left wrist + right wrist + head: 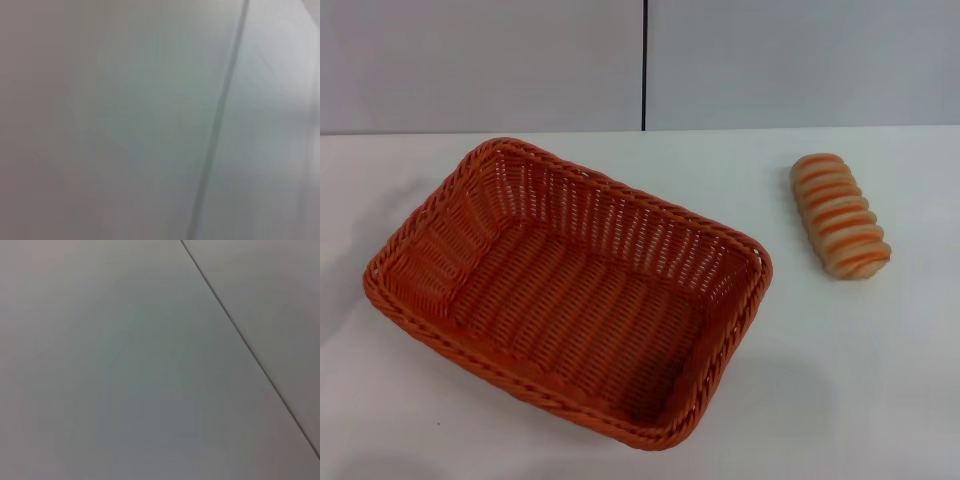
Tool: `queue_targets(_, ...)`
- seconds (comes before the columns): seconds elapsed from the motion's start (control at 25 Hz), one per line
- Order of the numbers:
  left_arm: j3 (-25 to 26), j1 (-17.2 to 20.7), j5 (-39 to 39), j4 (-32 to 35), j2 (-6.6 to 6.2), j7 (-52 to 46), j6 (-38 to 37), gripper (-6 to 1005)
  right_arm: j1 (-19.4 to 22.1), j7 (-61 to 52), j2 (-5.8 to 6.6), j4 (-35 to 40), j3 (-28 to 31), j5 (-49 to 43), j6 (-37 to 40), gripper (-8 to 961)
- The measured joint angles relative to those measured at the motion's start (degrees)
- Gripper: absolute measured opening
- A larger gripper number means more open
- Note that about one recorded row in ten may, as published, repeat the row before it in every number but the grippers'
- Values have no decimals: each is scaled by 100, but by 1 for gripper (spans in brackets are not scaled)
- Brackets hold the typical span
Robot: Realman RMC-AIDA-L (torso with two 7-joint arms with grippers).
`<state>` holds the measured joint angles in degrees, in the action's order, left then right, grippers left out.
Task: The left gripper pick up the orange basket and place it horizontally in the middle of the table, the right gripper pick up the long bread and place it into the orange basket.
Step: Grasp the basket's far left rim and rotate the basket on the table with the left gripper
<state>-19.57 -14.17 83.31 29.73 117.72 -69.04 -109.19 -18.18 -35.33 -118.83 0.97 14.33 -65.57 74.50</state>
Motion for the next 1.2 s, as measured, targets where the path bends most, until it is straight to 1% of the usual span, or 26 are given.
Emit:
queue_targets(0.04, -295, -31, 28, 426, -4, -419, 27, 756, -1, 0, 0, 3, 0, 0, -20, 713)
queue_targets(0.08, -295, -31, 28, 426, -4, -419, 27, 756, -1, 0, 0, 3, 0, 0, -20, 713)
queue_targets(0.12, -428, -45, 74, 631, -5, -630, 39, 756, -3, 0, 0, 8, 0, 0, -42, 713)
queue_targets(0.2, -773, -131, 505, 1370, -5, -1315, 36, 756, -17, 0, 4, 15, 1, 0, -75, 713)
queue_targets(0.24, -773, -131, 505, 1370, -5, -1315, 36, 756, -17, 0, 4, 15, 1, 0, -75, 713)
queue_targets(0.28, -849, -153, 626, 1564, 1, -1481, 30, 756, -26, 0, 6, 15, 0, 0, -79, 713)
queue_targets(0.4, -849, -153, 626, 1564, 1, -1481, 30, 756, -81, 0, 14, 26, 0, 0, -141, 713)
queue_targets(0.44, -1189, -226, 1009, 2177, 19, -2079, 99, 756, -123, 0, 15, 34, 0, 0, -207, 713)
queue_targets(0.48, -1416, -343, 1565, 2627, 22, -2471, 323, 756, -141, 0, 15, 36, 0, 1, -236, 713)
queue_targets(0.6, -1416, -343, 1565, 2627, 22, -2471, 323, 757, -169, 17, 16, 35, 0, 0, -287, 713)
queue_targets(0.64, -1452, -510, 2042, 2804, 22, -2721, 684, 757, -190, 35, 18, 36, 0, 0, -331, 713)
queue_targets(0.68, -1452, -553, 2193, 2918, 18, -2828, 868, 756, -195, 38, 18, 35, 0, 0, -341, 713)
queue_targets(0.8, -1459, -568, 2292, 2994, 18, -2890, 970, 753, -200, 39, 18, 43, 0, 1, -361, 713)
queue_targets(0.84, -1478, -618, 2595, 3163, 22, -3021, 1262, 752, -198, 38, 18, 55, 0, 0, -369, 713)
queue_targets(0.96, -1476, -694, 2892, 3234, 13, -3112, 1435, 744, -186, 38, 18, 69, 0, 0, -380, 713)
queue_targets(1.16, -1487, -753, 3159, 3381, 13, -3241, 1506, 731, -184, 36, 18, 77, 0, 0, -438, 714)
queue_targets(1.2, -1593, -790, 3385, 3484, 29, -3303, 1555, 728, -186, 35, 18, 78, 0, 1, -468, 714)
